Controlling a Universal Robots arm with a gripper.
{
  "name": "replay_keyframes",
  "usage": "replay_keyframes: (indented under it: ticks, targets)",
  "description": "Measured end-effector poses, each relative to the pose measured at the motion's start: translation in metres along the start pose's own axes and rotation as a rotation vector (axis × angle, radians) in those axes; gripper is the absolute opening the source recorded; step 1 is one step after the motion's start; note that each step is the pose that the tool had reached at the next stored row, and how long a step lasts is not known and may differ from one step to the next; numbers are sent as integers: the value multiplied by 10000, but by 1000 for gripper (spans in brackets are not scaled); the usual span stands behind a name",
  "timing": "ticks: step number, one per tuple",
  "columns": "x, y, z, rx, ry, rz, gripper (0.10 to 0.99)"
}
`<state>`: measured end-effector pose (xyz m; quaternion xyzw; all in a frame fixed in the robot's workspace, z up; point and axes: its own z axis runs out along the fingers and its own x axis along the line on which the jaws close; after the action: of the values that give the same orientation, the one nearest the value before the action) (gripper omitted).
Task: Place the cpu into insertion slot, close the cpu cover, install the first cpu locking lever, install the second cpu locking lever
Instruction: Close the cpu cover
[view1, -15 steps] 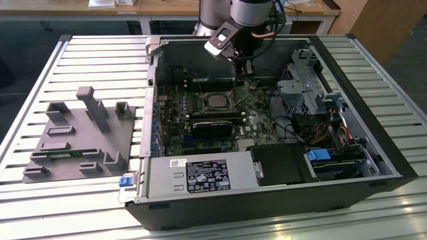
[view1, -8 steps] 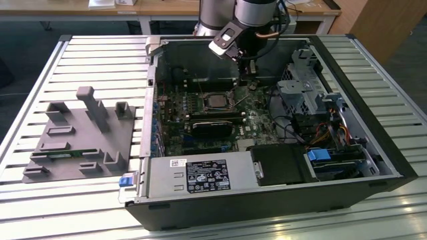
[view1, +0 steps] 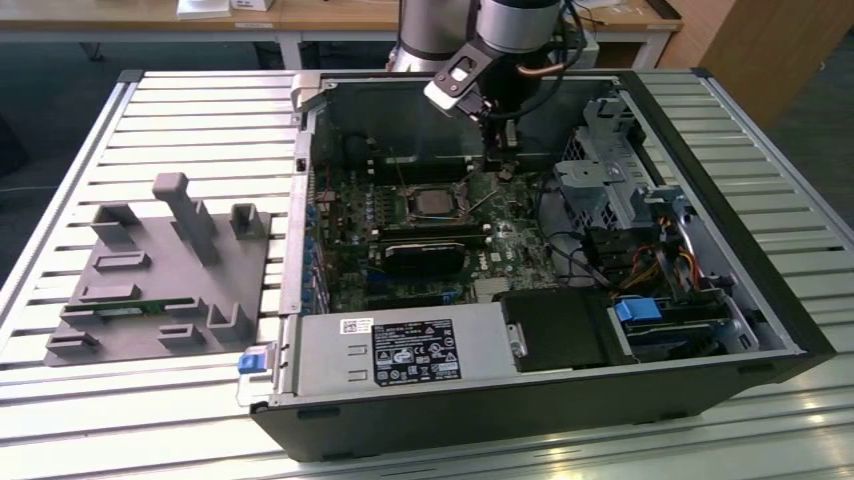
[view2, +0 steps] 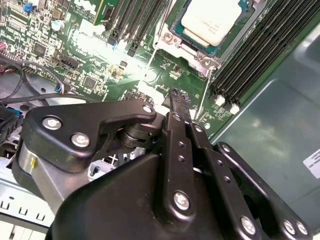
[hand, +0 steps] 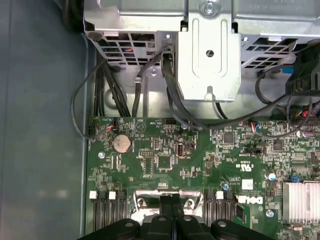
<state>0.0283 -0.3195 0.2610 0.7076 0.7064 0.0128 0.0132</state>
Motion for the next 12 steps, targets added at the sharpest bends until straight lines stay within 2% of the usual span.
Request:
replay_keyframes:
  ticks: [5, 12]
  targets:
    - [0, 53, 5, 23, 0, -1, 106]
    - [6, 167, 17, 66, -1, -1, 106]
